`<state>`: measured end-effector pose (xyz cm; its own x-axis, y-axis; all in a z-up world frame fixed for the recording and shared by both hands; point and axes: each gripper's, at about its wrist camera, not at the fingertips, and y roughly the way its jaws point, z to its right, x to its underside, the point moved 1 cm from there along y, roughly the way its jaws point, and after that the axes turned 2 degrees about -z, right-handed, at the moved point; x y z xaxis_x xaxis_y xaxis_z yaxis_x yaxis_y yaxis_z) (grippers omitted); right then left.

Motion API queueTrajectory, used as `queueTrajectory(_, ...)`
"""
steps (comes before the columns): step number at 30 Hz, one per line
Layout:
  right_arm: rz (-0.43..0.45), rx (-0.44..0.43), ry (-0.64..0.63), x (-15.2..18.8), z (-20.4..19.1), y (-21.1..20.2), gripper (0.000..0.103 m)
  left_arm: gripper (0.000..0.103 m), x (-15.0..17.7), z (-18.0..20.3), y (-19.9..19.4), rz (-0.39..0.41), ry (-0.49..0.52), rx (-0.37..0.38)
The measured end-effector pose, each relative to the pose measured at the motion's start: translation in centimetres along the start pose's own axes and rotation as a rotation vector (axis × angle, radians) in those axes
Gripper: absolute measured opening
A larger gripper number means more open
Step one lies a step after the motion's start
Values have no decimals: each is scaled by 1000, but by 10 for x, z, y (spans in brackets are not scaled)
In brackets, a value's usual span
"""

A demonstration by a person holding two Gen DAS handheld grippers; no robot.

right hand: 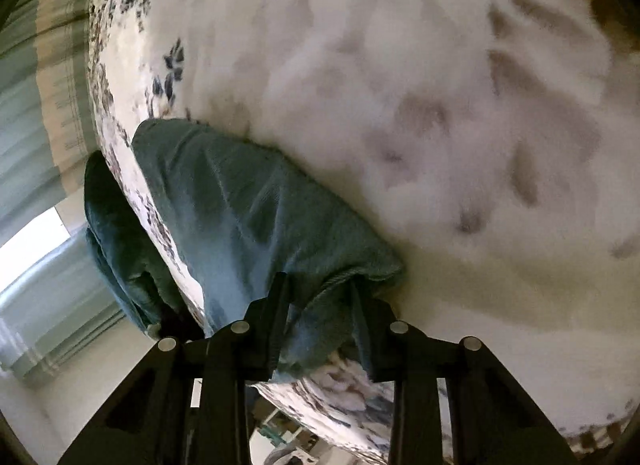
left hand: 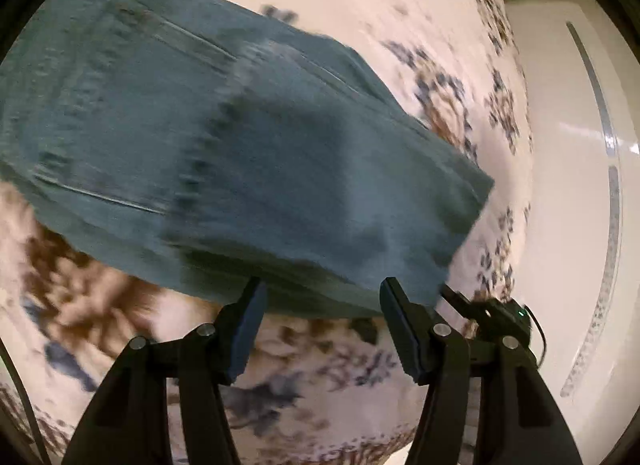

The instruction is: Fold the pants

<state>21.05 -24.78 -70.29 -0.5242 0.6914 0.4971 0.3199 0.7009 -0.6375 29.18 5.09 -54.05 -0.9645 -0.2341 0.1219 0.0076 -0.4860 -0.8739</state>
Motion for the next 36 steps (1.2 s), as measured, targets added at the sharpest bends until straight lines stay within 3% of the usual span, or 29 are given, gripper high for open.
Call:
queueTrajectory(5, -44, -126, 134, -11, 18, 6, 37, 57, 5, 25, 25, -39, 47, -10)
queueTrajectory(9, -31, -159, 128, -3, 15, -2, 37, 57, 4, 29, 29, -24, 49, -34)
queueTrajectory(15, -3, -222, 158, 5, 17, -9, 38, 57, 1, 41, 35, 11, 171, -203)
queueTrajectory(20, 73, -205, 76, 6, 2, -37, 40, 57, 8, 54, 53, 18, 301, -341)
queueTrajectory(27, -14, -185, 130, -15, 18, -2, 40, 57, 5, 50, 76, -18, 309, -380)
queueTrajectory(36, -49, -266, 186, -10, 29, 7, 40, 57, 1, 47, 86, -32, 315, -398)
